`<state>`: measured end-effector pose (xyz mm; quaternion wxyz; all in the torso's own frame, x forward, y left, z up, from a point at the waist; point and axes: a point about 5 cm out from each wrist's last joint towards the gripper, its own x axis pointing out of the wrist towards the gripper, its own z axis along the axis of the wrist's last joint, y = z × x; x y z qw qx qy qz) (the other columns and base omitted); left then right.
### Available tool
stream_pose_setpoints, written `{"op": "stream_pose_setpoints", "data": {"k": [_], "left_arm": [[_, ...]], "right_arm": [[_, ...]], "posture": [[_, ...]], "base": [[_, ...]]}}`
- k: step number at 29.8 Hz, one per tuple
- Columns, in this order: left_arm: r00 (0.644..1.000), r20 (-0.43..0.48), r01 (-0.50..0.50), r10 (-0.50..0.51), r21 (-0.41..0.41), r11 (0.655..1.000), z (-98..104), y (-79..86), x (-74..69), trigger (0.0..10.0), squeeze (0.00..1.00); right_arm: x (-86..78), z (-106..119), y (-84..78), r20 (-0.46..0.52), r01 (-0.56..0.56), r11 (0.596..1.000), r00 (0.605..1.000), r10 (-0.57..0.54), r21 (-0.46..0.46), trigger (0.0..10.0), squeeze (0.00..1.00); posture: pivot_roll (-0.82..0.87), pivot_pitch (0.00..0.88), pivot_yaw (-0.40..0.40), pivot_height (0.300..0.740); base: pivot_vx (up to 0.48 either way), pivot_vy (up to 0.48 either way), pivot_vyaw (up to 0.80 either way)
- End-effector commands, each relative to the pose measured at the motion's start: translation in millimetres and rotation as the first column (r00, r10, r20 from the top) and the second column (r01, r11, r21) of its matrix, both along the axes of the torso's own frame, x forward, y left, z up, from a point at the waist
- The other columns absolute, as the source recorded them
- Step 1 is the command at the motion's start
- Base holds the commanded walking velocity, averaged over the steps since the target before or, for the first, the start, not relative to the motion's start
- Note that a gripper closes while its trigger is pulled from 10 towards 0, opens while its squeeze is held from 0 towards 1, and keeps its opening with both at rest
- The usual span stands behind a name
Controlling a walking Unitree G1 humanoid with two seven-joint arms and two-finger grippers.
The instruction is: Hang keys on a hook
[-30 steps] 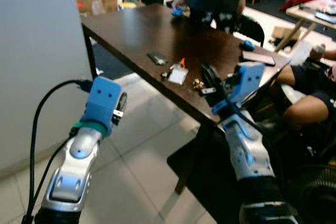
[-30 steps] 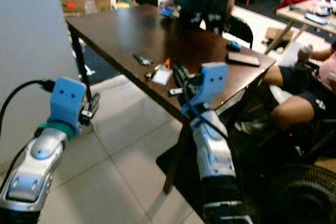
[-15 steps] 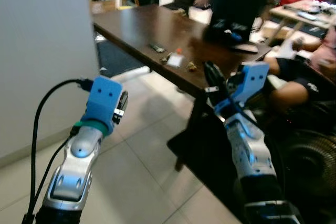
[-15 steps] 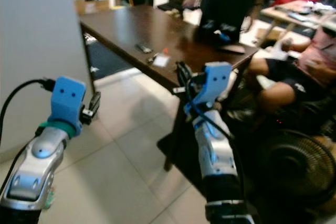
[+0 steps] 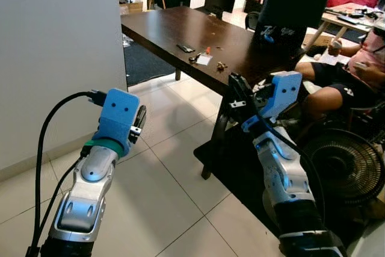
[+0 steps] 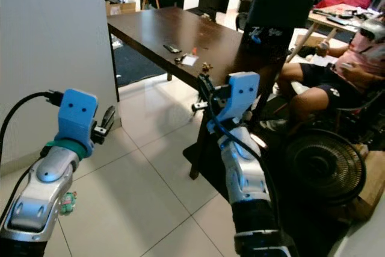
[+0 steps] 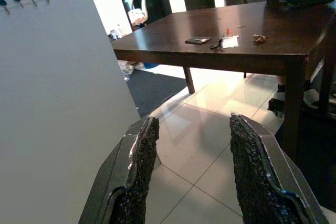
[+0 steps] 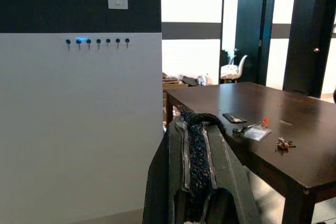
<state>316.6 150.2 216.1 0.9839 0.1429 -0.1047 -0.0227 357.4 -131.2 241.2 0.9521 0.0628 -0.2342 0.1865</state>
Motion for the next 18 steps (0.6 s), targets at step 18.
{"op": "stream_pose_setpoints", "data": {"k": [18], "left_arm": [[1.000, 0.021, 0.018, -0.018, 0.010, 1.000, 0.5, -1.8, -1.3, 10.0, 0.00]], "right_arm": [[0.5, -2.6, -1.5, -0.009, 0.006, 1.000, 1.000, -0.006, 0.003, 10.0, 0.00]], "posture": [[0.09, 0.019, 0.017, 0.740]], "base": [[0.143, 0.000, 0.00]]}}
